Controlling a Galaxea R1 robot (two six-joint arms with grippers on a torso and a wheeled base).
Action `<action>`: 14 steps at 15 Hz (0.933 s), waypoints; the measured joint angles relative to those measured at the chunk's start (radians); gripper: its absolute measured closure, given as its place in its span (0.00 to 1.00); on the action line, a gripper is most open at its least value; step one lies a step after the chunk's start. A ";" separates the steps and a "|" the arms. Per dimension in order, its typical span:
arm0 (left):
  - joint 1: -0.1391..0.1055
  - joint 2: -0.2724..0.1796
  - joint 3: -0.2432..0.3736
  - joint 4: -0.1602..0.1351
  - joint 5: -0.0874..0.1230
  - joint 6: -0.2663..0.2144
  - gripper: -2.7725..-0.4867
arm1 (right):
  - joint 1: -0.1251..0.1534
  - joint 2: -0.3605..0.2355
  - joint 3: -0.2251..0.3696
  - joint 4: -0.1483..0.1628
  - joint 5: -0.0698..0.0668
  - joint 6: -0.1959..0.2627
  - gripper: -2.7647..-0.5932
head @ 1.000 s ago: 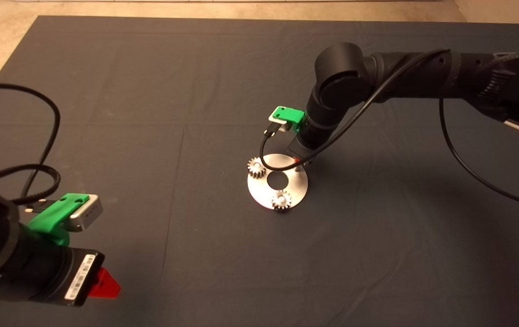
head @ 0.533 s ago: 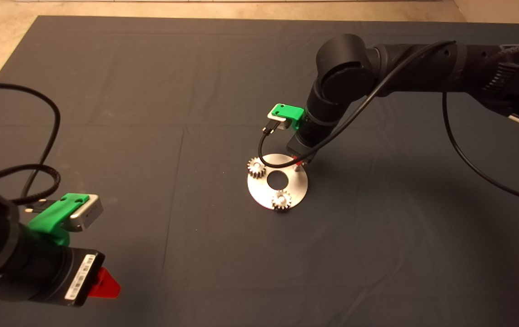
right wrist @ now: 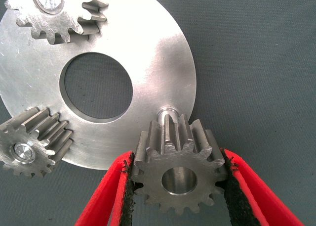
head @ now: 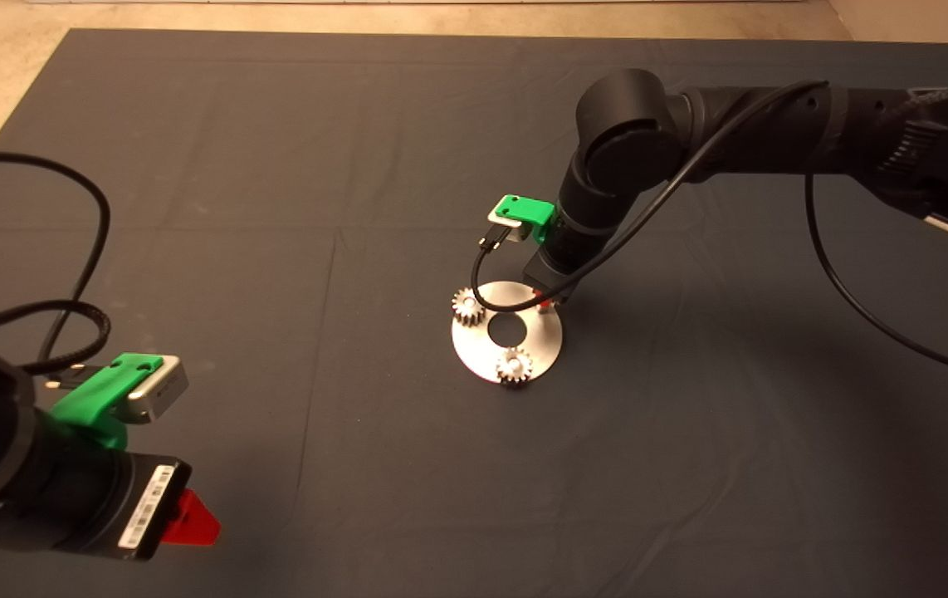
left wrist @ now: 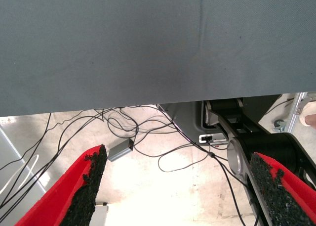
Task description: Install three planetary gears onto the carrier pins
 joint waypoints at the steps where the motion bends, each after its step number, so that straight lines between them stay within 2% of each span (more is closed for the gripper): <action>1: 0.000 0.000 0.000 0.000 0.000 0.000 0.31 | 0.000 0.002 0.000 0.000 0.000 0.000 0.77; 6: 0.000 0.000 0.000 0.000 0.000 0.000 0.31 | -0.004 0.019 -0.001 0.000 0.003 -0.003 0.77; 11: 0.000 0.000 0.000 0.000 0.000 0.000 0.31 | -0.016 0.019 -0.007 0.000 0.000 -0.003 0.77; 14: 0.000 0.000 0.000 0.000 0.000 0.001 0.31 | -0.016 0.018 -0.031 0.000 -0.001 -0.009 0.77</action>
